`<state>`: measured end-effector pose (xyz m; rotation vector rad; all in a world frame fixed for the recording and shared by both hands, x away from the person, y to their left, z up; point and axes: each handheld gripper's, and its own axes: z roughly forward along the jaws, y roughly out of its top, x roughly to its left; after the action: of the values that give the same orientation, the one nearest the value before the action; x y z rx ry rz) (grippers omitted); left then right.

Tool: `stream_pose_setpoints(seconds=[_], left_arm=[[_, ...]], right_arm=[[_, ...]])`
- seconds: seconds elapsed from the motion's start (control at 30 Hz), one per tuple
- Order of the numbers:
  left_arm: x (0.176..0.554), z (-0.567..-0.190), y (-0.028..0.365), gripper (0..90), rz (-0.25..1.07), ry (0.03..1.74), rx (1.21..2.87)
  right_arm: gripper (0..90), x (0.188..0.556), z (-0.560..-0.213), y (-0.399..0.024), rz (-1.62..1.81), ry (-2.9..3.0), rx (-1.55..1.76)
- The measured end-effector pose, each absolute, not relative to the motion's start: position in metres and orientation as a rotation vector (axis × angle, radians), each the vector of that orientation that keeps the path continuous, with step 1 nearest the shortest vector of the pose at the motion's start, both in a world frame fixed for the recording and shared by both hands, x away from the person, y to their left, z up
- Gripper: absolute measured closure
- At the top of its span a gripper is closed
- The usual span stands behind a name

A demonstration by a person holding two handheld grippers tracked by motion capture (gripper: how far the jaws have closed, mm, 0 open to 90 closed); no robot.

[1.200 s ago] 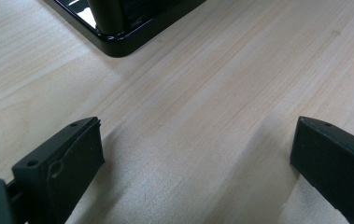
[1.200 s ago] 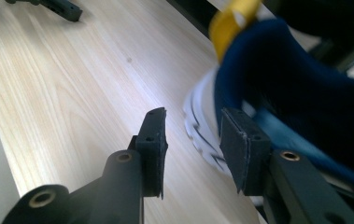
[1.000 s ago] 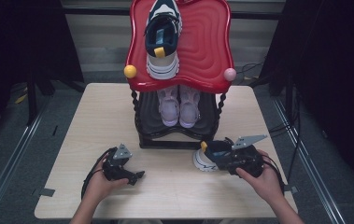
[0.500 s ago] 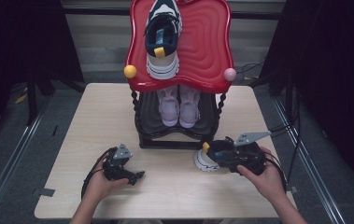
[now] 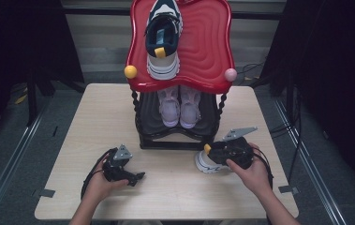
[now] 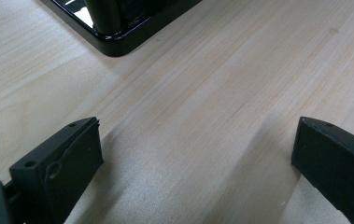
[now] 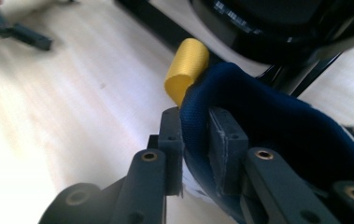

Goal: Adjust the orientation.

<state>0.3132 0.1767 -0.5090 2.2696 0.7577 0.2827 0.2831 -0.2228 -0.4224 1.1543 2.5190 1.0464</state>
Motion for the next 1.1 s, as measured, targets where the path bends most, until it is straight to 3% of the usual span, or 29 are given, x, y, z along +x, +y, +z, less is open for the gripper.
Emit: stream_pose_setpoints(seconds=[0.27, 0.47, 0.57, 0.7, 0.87, 1.1], left_arm=[[0.313, -0.509, 0.176, 1.3, 0.277, 0.757, 2.273], [0.314, -0.509, 0.176, 1.3, 0.277, 0.756, 2.274], [0.313, -0.509, 0.176, 1.3, 0.277, 0.757, 2.273], [0.313, -0.509, 0.177, 1.2, 0.282, 0.750, 2.272], [0.313, -0.509, 0.177, 1.2, 0.281, 0.749, 2.272], [0.313, -0.509, 0.177, 1.2, 0.281, 0.750, 2.272]], right_arm=[[74.3, 0.257, -0.418, -0.250, 1.020, 2.582, 1.139], [48.9, 0.256, -0.417, -0.248, 0.979, 2.576, 1.172], [47.2, 0.261, -0.419, -0.237, 0.970, 2.570, 1.180], [47.8, 0.271, -0.429, -0.227, 0.955, 2.567, 1.224], [68.3, 0.273, -0.436, -0.224, 0.941, 2.608, 1.228], [70.6, 0.264, -0.435, -0.238, 0.957, 2.644, 1.198]])
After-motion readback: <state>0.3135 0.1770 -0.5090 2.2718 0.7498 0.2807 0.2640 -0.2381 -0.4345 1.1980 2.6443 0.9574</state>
